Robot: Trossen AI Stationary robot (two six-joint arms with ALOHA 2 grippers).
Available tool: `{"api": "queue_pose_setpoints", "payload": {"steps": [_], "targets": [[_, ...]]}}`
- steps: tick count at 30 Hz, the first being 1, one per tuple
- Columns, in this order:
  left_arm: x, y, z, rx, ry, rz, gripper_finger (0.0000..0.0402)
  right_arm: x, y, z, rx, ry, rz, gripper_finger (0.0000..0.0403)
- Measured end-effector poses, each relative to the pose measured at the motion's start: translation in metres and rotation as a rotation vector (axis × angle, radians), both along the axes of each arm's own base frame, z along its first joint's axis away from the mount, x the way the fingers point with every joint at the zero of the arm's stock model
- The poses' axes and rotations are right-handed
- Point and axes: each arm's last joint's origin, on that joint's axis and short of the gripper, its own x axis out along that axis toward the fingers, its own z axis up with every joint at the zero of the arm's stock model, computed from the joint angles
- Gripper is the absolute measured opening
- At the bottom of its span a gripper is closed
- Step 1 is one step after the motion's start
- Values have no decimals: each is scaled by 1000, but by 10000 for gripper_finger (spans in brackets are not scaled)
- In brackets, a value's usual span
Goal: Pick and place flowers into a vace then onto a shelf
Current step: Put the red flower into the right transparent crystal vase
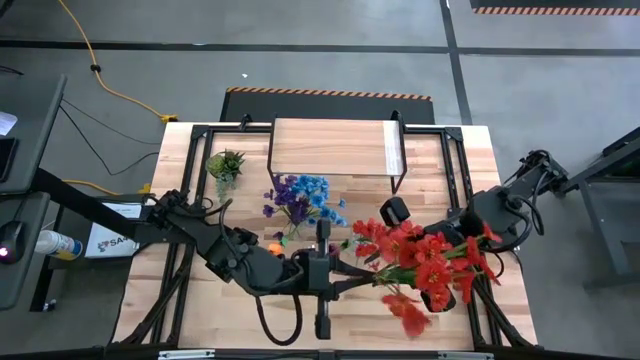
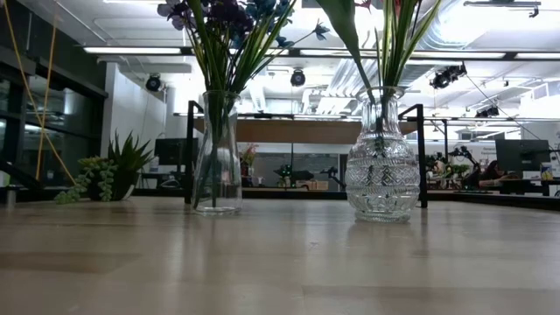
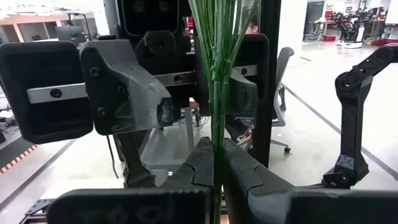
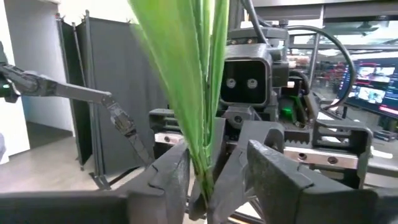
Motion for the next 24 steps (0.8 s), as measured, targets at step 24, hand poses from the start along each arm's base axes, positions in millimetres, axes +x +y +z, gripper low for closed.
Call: {"api": "queue_pose_setpoints", "payload": {"steps": [24], "targets": [[1,3,-4,-15,34,47,107,1,-3,-2,-17,15,-142,9]]}}
